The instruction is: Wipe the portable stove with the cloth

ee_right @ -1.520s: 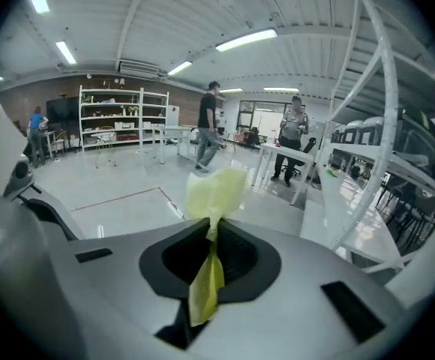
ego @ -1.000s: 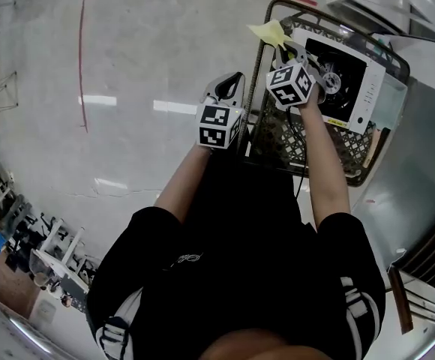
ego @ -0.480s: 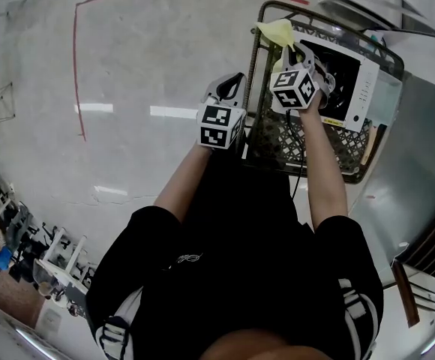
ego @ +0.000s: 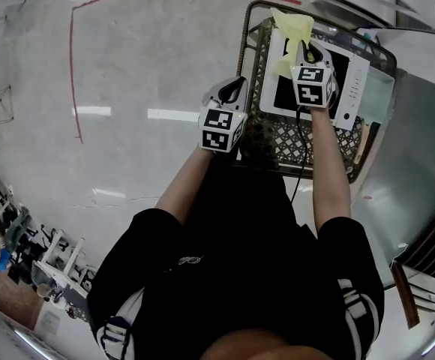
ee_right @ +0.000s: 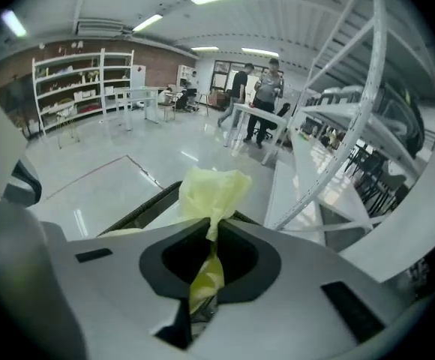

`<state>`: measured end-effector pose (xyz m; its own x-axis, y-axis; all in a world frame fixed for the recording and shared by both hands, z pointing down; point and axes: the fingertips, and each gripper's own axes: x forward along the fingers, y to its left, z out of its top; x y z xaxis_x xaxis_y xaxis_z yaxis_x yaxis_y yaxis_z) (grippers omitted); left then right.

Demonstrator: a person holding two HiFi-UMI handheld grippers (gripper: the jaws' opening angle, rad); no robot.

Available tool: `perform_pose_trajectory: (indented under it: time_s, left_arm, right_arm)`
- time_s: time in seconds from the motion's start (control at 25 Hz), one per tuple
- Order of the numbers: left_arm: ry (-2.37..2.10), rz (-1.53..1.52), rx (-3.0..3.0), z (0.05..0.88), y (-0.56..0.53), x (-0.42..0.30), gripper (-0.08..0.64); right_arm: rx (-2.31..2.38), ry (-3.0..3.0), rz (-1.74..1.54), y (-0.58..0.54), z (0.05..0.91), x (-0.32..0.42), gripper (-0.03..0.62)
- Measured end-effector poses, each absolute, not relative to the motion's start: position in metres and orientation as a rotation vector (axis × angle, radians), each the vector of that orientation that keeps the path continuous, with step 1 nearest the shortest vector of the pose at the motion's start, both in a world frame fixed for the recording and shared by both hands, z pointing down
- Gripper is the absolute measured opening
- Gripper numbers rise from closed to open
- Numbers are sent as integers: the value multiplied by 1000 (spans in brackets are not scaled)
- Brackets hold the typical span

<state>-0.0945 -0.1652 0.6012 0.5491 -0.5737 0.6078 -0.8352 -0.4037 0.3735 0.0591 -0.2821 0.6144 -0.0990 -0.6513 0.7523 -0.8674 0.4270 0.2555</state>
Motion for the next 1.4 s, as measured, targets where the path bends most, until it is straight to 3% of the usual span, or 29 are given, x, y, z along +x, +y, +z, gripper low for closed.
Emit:
perform_pose_trajectory:
  time_s: [0.72, 1.04, 1.4]
  left_arm:
    - [-1143, 542, 2109, 600, -157, -54, 21]
    - [-1125, 558, 2121, 599, -151, -28, 21]
    - [-1122, 544, 2123, 599, -147, -5, 21]
  right_arm:
    - [1374, -1814, 490, -280, 631, 115, 21]
    - [1133, -1857, 330, -278, 638, 91, 21]
    - [1134, -1760, 299, -271, 639, 137, 21]
